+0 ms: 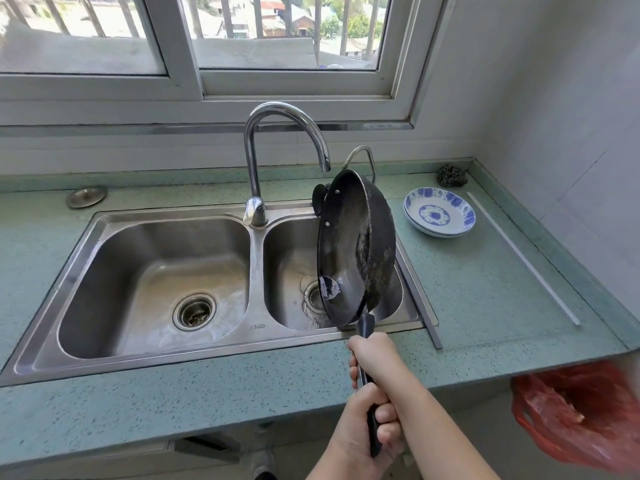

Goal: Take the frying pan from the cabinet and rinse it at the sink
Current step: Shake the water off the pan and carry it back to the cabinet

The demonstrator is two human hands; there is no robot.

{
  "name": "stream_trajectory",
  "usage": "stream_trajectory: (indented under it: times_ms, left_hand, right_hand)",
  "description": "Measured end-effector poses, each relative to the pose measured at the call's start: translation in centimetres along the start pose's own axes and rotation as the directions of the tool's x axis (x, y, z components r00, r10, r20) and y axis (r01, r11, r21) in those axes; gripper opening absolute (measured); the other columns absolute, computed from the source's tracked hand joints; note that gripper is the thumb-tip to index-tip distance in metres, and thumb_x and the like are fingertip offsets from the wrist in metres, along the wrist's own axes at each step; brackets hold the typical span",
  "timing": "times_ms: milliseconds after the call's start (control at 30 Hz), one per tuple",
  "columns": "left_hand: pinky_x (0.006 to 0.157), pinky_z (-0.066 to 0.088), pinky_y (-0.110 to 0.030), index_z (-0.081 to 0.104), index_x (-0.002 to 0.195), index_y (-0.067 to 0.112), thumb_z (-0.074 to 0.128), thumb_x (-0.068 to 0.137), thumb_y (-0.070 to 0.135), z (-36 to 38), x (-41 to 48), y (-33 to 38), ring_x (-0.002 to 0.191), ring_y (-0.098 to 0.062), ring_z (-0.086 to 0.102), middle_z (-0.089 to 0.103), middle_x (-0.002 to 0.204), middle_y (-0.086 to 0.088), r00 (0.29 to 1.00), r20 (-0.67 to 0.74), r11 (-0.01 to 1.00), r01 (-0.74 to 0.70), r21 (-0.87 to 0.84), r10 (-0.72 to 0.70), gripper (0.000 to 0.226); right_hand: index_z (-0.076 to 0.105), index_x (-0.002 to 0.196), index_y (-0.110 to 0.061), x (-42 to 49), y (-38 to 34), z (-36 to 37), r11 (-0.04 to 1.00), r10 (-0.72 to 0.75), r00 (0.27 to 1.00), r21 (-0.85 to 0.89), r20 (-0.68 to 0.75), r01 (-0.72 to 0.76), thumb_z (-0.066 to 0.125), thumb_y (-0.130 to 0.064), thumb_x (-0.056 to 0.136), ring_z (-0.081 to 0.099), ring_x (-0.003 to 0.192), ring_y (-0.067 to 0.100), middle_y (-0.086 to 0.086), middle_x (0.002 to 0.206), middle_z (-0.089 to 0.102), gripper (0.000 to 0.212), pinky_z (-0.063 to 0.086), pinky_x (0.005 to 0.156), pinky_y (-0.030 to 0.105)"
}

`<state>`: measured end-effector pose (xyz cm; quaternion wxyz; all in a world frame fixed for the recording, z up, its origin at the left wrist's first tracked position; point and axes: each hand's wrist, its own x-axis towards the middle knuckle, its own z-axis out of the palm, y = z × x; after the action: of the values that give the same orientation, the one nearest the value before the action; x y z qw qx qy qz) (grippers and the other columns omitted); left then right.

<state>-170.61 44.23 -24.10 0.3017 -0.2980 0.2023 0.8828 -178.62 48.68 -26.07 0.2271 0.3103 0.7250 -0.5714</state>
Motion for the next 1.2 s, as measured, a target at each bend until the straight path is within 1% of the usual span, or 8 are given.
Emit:
stream_trajectory:
  times_ms: [167, 267, 433, 533, 767, 933, 1200]
  left_hand:
    - [0.024, 0.023, -0.005, 0.059, 0.033, 0.015, 0.06, 0.036, -0.001, 0.2, -0.1, -0.1, 0.02, -0.004, 0.028, 0.032, 0.03, 0.005, 1.0, -0.002, 1.0, -0.003, 0.008, 0.003, 0.016]
    - [0.024, 0.023, -0.005, 0.058, 0.033, 0.014, 0.061, 0.035, -0.002, 0.3, -0.3, 0.0, 0.019, -0.003, 0.028, 0.033, 0.03, 0.005, 1.0, 0.011, 1.0, -0.008, -0.007, 0.009, 0.017]
    - [0.023, 0.023, -0.005, 0.057, 0.034, 0.013, 0.059, 0.039, -0.004, 0.5, -0.3, -0.1, 0.019, -0.005, 0.029, 0.035, 0.029, 0.004, 0.999, 0.042, 0.999, -0.006, -0.036, 0.007, 0.018]
    - [0.023, 0.023, -0.006, 0.056, 0.032, 0.012, 0.059, 0.039, -0.004, 0.6, -0.2, -0.2, 0.019, -0.004, 0.029, 0.034, 0.029, 0.004, 0.998, 0.055, 1.0, -0.004, -0.03, 0.006, 0.017]
    - [0.023, 0.024, -0.006, 0.055, 0.033, 0.012, 0.059, 0.042, -0.002, 0.3, 0.2, -0.3, 0.019, -0.005, 0.03, 0.035, 0.029, 0.004, 0.998, 0.058, 1.0, 0.001, -0.028, 0.001, 0.018]
    - [0.023, 0.024, -0.007, 0.052, 0.033, 0.013, 0.058, 0.042, -0.001, 0.5, 0.3, -0.3, 0.018, -0.006, 0.029, 0.035, 0.029, 0.004, 0.998, 0.062, 1.0, 0.009, -0.005, -0.009, 0.018]
    - [0.023, 0.025, -0.007, 0.051, 0.034, 0.014, 0.056, 0.044, 0.0, 0.4, 0.5, -0.4, 0.019, -0.006, 0.028, 0.034, 0.03, 0.004, 0.997, 0.074, 1.0, 0.015, 0.012, -0.016, 0.018]
  right_hand:
    - [0.047, 0.065, -0.006, 0.0, -0.1, -0.2, 1.0, 0.0, 1.0, -0.018, -0.01, 0.0, 0.045, -0.009, 0.088, 0.045, 0.038, 0.018, 0.008, 0.055, 0.047, 0.023, 0.039, 0.043, 0.022]
    - [0.047, 0.066, -0.006, -0.1, -0.1, -0.3, 0.999, 0.0, 1.0, -0.035, -0.008, 0.0, 0.044, -0.009, 0.088, 0.046, 0.039, 0.018, 0.008, 0.055, 0.047, 0.023, 0.039, 0.043, 0.021]
    - [0.046, 0.065, -0.007, 0.1, -0.2, -0.3, 0.994, -0.035, 0.999, -0.1, -0.026, 0.032, 0.043, -0.008, 0.086, 0.05, 0.041, 0.02, 0.009, 0.056, 0.05, 0.021, 0.041, 0.047, 0.025]
    - [0.046, 0.066, -0.006, 0.1, -0.3, -0.4, 0.992, -0.038, 0.999, -0.122, -0.028, 0.034, 0.045, -0.009, 0.087, 0.05, 0.041, 0.019, 0.009, 0.056, 0.05, 0.021, 0.041, 0.046, 0.025]
    - [0.045, 0.066, -0.006, -0.5, -0.9, -0.5, 0.99, -0.031, 0.999, -0.142, -0.023, 0.027, 0.043, -0.006, 0.087, 0.048, 0.041, 0.019, 0.009, 0.057, 0.049, 0.02, 0.038, 0.045, 0.022]
    - [0.043, 0.065, -0.007, -0.8, -1.2, -0.8, 0.984, -0.039, 0.999, -0.178, -0.032, 0.032, 0.043, -0.007, 0.088, 0.048, 0.04, 0.018, 0.008, 0.056, 0.048, 0.023, 0.035, 0.041, 0.017]
    - [0.043, 0.065, -0.008, -1.0, -1.3, -1.1, 0.974, -0.055, 0.997, -0.225, -0.053, 0.042, 0.043, -0.008, 0.087, 0.05, 0.041, 0.018, 0.009, 0.054, 0.05, 0.023, 0.036, 0.042, 0.018]
